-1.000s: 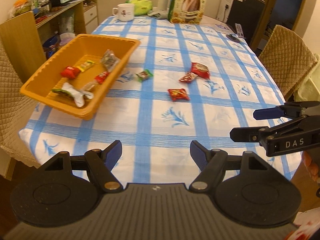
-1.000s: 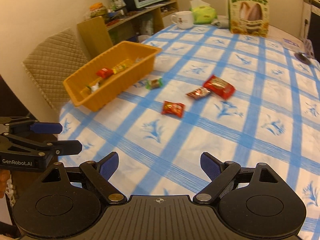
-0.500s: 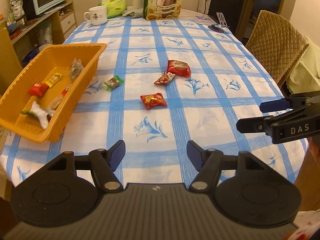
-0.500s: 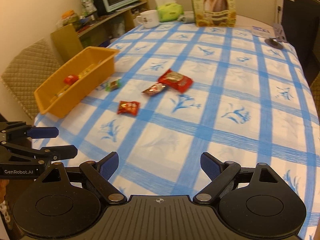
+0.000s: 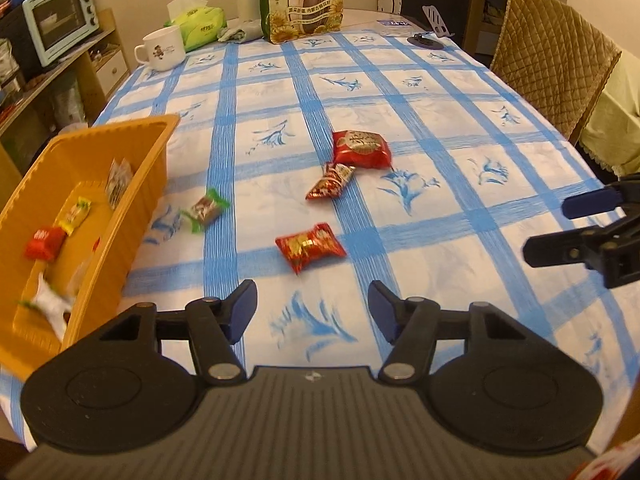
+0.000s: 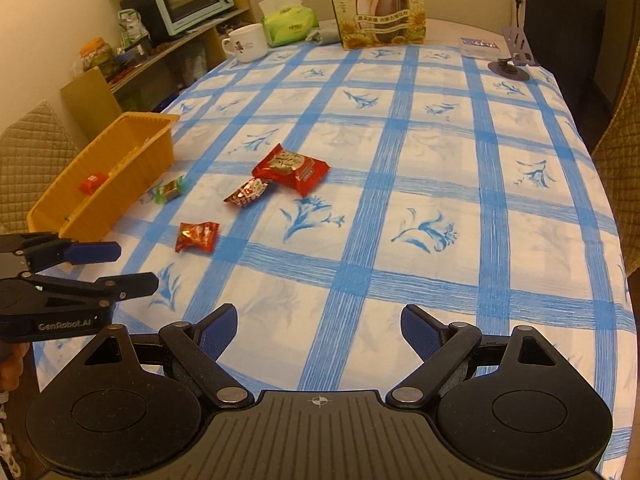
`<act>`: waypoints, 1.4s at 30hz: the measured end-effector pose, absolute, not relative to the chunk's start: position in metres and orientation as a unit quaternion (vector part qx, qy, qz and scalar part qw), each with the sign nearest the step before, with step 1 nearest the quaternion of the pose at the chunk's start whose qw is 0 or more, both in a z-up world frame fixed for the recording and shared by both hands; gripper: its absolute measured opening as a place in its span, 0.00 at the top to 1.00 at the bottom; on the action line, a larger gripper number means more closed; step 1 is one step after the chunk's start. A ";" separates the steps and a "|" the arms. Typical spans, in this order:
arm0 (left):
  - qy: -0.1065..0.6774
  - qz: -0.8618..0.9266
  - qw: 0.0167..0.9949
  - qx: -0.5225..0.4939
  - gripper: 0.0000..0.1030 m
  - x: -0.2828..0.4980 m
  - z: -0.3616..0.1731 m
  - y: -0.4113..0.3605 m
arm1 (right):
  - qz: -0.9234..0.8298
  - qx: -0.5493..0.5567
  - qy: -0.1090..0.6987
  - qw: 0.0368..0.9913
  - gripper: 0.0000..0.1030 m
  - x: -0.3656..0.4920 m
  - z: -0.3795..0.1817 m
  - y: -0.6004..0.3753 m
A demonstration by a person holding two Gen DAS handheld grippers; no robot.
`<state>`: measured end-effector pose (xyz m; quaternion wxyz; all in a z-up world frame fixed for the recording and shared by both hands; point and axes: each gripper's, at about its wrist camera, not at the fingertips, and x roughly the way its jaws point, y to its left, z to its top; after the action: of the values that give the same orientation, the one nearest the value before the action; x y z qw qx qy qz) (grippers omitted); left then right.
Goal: Organize snacks
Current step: 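Withdraw both tools from the tray toward the remaining snacks, then grasp the red-and-gold packet with the right tool while the left tool grasps a red wrapped sweet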
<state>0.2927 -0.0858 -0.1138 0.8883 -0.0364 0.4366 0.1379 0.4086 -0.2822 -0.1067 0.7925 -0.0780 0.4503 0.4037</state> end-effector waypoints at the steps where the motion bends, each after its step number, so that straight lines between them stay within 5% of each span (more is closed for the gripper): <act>1: 0.439 0.137 0.887 -0.032 0.42 0.297 -0.116 -0.084 | 0.402 -0.077 0.451 0.793 0.14 0.410 -0.107 -0.282; 21: 0.465 0.120 0.877 0.007 0.56 0.351 -0.145 -0.059 | 0.370 -0.068 0.472 0.797 0.14 0.432 -0.117 -0.277; 29: 0.470 0.101 0.877 -0.012 0.80 0.352 -0.147 -0.059 | 0.367 -0.067 0.473 0.798 0.14 0.437 -0.119 -0.275; 42: 0.453 0.154 0.876 -0.065 0.81 0.325 -0.137 -0.042 | 0.425 -0.096 0.422 0.795 0.14 0.444 -0.118 -0.252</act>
<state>0.3255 -0.0420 -0.1367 0.8759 -0.0646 0.4527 0.1538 0.4444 -0.2522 -0.1177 0.7947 -0.0959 0.4223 0.4253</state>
